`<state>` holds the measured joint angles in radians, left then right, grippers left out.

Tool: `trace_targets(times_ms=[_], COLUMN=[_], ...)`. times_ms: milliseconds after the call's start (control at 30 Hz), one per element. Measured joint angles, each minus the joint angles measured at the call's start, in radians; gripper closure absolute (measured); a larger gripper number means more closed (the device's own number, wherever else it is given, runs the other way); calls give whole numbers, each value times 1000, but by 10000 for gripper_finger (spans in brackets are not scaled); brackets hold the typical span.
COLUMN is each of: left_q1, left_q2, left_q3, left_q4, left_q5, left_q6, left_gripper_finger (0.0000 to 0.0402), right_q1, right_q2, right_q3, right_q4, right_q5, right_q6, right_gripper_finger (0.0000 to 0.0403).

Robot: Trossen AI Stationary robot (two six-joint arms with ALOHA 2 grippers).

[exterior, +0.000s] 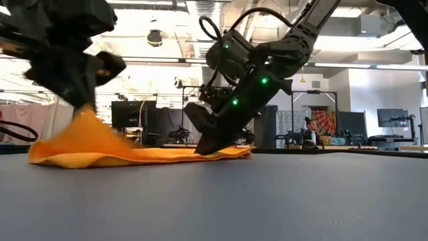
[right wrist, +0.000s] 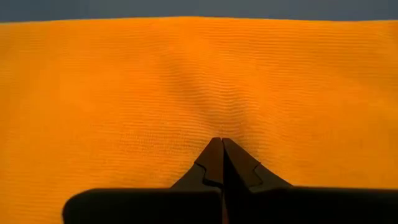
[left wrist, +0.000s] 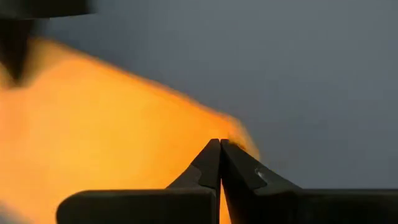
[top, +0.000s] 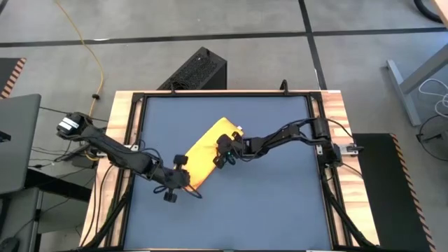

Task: Roll towel
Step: Fold the yellow microfiber cloth

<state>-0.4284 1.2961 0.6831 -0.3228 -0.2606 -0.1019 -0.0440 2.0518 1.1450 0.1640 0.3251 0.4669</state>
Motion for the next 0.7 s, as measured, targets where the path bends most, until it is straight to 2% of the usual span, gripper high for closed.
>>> trace_targets(times_ms=[67, 267, 467, 567, 700], left_q1=[4, 33, 107, 153, 189], left_q2=[0, -1, -1, -1, -1], left_q3=[12, -32, -132, -187, -229], left_q4=[-38, -59, -9, 66, 131], left_q5=[-56, -46, -63, -57, 8], left_q6=[13, 11, 7, 4, 1], left_gripper_finger=[401, 402, 401, 402, 401], right_q1=[-28, -77, 9, 80, 163], right_q2=[-9, -97, -156, -124, 2], right_q3=[0, -3, -2, -1, 11], right_q4=[-8, -12, 13, 133, 354], right_q5=[-34, -57, -67, -62, -63], right_q6=[-18, -104, -123, -78, -49], right_gripper_finger=[385, 385, 385, 385, 385])
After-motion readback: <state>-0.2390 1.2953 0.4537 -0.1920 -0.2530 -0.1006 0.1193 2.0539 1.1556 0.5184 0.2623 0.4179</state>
